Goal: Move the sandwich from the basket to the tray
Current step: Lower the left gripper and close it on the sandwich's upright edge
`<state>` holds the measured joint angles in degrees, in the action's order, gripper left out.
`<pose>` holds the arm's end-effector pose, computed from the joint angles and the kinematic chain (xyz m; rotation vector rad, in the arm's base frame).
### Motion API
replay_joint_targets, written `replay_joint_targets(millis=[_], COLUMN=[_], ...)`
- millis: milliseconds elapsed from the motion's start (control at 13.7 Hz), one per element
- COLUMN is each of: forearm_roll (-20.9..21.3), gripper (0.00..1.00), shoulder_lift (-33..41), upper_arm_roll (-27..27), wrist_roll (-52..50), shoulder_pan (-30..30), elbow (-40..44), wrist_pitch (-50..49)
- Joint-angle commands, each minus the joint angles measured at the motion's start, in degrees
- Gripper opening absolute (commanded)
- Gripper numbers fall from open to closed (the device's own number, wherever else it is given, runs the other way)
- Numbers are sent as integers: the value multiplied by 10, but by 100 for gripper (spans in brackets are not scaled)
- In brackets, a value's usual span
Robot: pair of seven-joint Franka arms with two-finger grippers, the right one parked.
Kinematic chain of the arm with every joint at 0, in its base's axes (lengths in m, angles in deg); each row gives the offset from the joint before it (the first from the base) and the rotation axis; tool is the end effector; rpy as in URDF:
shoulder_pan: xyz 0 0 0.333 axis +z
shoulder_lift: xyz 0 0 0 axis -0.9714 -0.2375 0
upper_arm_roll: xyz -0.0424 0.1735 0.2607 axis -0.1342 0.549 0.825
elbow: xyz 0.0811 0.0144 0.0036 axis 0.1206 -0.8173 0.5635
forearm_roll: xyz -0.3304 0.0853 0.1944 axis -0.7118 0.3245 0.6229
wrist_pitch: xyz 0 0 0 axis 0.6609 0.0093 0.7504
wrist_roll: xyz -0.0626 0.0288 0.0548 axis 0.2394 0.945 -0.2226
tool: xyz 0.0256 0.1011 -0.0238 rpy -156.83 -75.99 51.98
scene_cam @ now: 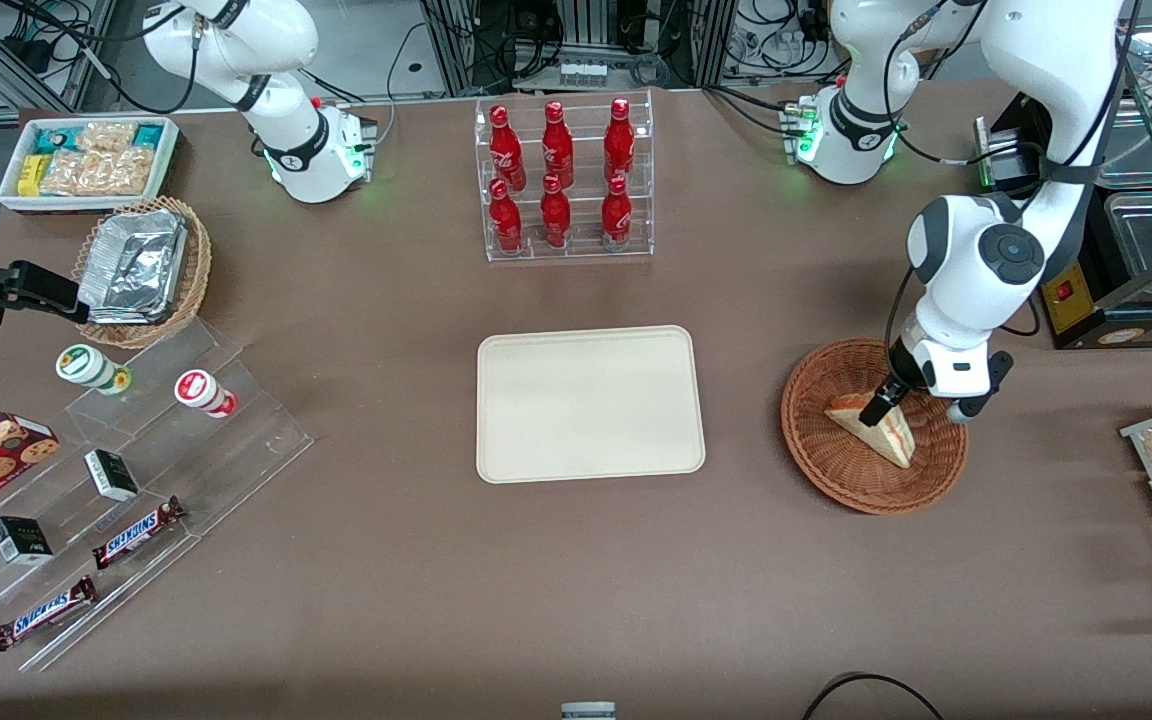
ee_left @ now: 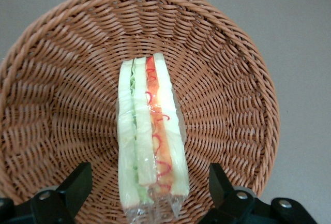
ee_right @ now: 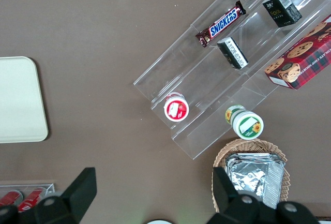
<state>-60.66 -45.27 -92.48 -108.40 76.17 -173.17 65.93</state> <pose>0.5248 -0.0645 0.2660 2.7865 1.1829 0.2085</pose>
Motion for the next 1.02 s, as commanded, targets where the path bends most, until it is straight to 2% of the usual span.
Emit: replay_joint_targets(millis=[0, 73, 146, 220, 366, 512, 732, 951], forearm_roll=[-9, -9, -8, -5, 4, 15, 61, 60], gripper=[92, 66, 19, 0, 0, 0, 0, 0], shoulder_lift=[-22, -27, -34, -36, -28, 0, 26, 13], upper_arm_roll=[-3, -3, -2, -1, 0, 1, -3, -21], wrist_roll=[-7, -6, -3, 0, 1, 3, -2, -7], shoulder_pan=[1, 1, 1, -1, -4, -4, -5, -53], elbow=[7, 11, 17, 22, 26, 42, 186, 337], wrist_pitch=[22, 22, 22, 21, 8, -49, -310, -491])
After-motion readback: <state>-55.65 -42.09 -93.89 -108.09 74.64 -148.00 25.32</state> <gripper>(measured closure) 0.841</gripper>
